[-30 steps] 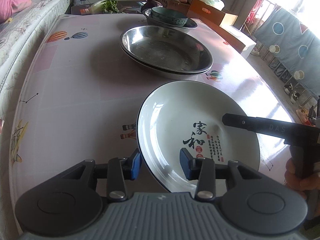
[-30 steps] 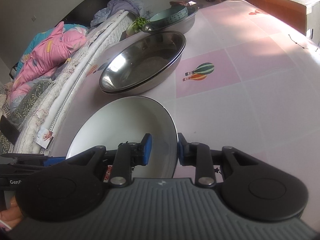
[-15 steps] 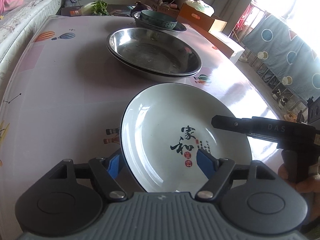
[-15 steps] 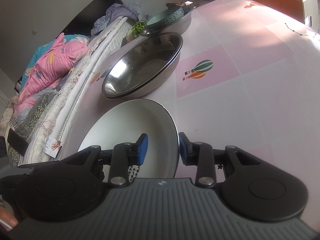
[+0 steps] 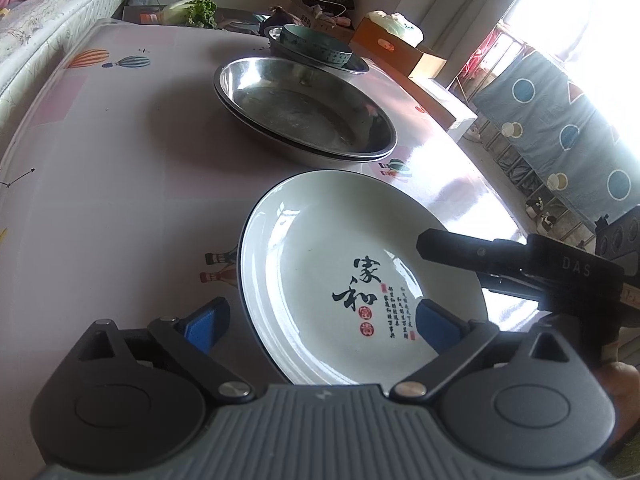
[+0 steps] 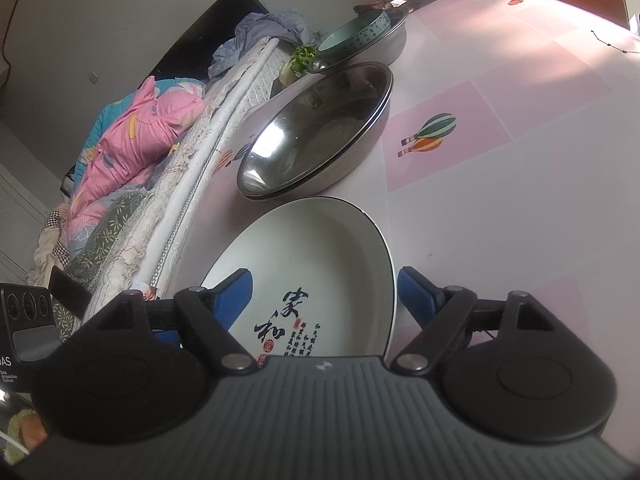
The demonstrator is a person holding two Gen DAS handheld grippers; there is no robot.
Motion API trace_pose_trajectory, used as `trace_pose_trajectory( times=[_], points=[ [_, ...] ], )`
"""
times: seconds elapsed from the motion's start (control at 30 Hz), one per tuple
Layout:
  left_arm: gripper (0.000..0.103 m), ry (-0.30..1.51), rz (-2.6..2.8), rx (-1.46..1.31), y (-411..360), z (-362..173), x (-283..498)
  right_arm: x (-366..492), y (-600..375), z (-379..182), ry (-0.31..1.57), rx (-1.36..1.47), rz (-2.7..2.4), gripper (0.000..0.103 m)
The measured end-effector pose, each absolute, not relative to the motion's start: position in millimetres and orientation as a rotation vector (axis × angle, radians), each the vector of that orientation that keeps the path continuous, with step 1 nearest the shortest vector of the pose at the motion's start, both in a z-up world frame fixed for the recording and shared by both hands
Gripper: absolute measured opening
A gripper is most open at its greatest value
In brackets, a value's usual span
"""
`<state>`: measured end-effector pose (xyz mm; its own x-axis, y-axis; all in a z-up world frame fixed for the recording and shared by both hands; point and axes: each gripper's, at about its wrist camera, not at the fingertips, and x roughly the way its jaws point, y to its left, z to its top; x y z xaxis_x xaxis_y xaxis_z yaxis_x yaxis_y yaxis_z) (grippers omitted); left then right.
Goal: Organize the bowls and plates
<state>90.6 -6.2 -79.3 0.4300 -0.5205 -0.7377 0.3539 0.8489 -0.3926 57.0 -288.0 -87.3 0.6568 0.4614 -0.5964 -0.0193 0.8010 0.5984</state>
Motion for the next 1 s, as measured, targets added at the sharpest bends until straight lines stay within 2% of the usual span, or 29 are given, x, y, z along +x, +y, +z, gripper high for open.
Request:
trace_pose_trajectory(
  times=[0.17,1.0],
  points=[
    [0.103,0.987,-0.559,-0.185,-6.6,-79.2,91.3,57.5,-286.0,-87.0,0.821,0.604,0.318,0.102],
    [0.103,0.994,-0.555,-0.155,-9.5,-79.7,91.1,59.1,-303.4,-94.6,0.814,0.729,0.353,0.102]
  ],
)
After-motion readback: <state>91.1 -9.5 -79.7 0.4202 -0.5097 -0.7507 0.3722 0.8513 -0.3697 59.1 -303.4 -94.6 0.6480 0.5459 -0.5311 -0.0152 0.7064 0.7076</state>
